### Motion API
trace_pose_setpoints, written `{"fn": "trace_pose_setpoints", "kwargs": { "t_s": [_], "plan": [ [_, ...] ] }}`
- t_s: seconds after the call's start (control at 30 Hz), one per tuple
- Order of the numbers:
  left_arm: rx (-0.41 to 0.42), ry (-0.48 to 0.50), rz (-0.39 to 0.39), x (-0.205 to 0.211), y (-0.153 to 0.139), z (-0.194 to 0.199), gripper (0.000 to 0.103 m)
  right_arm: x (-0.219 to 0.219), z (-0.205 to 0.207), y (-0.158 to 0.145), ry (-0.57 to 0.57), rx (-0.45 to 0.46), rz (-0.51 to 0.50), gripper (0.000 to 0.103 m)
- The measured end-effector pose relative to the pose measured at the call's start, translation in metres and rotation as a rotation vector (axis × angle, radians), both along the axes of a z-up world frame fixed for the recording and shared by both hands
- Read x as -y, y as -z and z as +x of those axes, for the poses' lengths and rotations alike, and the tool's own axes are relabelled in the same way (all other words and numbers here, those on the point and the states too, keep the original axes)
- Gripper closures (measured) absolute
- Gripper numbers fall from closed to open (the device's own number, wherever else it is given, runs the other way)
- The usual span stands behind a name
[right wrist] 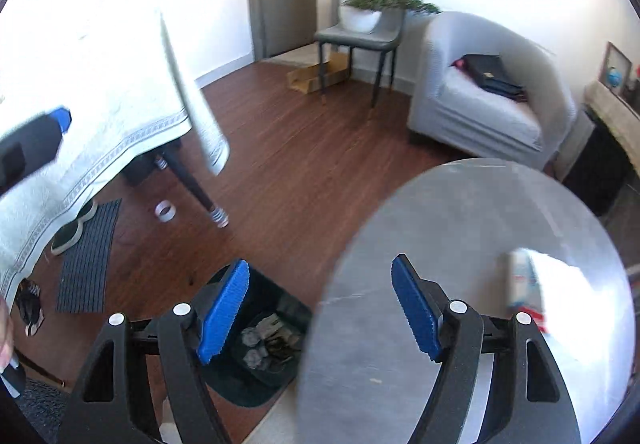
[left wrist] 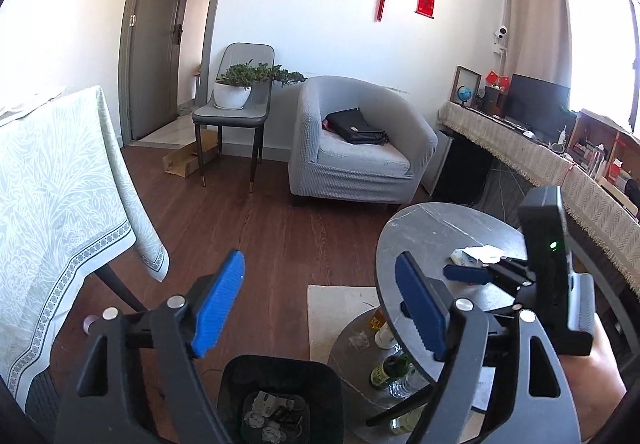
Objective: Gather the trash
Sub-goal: 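Move both open tools back over the marble table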
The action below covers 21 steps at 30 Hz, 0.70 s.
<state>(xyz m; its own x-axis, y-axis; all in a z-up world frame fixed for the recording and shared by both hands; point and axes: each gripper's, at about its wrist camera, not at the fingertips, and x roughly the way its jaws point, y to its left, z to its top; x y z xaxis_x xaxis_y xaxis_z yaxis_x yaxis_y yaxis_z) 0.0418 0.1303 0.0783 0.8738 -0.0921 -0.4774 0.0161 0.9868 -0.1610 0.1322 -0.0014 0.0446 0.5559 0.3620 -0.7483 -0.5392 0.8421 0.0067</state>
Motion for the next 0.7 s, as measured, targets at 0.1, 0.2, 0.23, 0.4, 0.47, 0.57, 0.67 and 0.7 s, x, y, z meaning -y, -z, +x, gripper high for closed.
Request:
{"fn": "trace_pose_setpoints", "kwargs": {
  "t_s": [0.1, 0.2, 0.23, 0.4, 0.47, 0.57, 0.67, 0.7],
  "plan": [
    [0.015, 0.016, 0.015, 0.018, -0.008, 0.008, 0.017, 0.038, 0.004, -0.021, 0.065, 0.03, 0.018, 0.026],
    [0.029, 0.055, 0.024, 0.042, -0.018, 0.023, 0.016, 0.083, 0.011, -0.038, 0.132, 0.044, 0.065, 0.025],
    [0.041, 0.07, 0.037, 0.052, -0.022, 0.029, 0.016, 0.096, 0.011, -0.042, 0.155, 0.046, 0.078, 0.024],
    [0.058, 0.113, 0.077, 0.091, -0.021, 0.054, 0.015, 0.16, 0.02, -0.043, 0.275, 0.028, 0.135, 0.021],
    [0.049, 0.124, 0.072, 0.101, -0.015, 0.064, 0.015, 0.18, 0.024, -0.034, 0.314, 0.009, 0.146, 0.021],
    [0.03, 0.14, 0.075, 0.118, -0.004, 0.078, 0.015, 0.202, 0.035, -0.019, 0.355, -0.029, 0.162, 0.021],
    [0.011, 0.149, 0.105, 0.134, 0.01, 0.091, 0.015, 0.216, 0.041, -0.004, 0.375, -0.064, 0.173, 0.021],
    [0.005, 0.153, 0.113, 0.138, 0.015, 0.096, 0.015, 0.221, 0.044, 0.002, 0.379, -0.078, 0.188, 0.021]
  ]
}}
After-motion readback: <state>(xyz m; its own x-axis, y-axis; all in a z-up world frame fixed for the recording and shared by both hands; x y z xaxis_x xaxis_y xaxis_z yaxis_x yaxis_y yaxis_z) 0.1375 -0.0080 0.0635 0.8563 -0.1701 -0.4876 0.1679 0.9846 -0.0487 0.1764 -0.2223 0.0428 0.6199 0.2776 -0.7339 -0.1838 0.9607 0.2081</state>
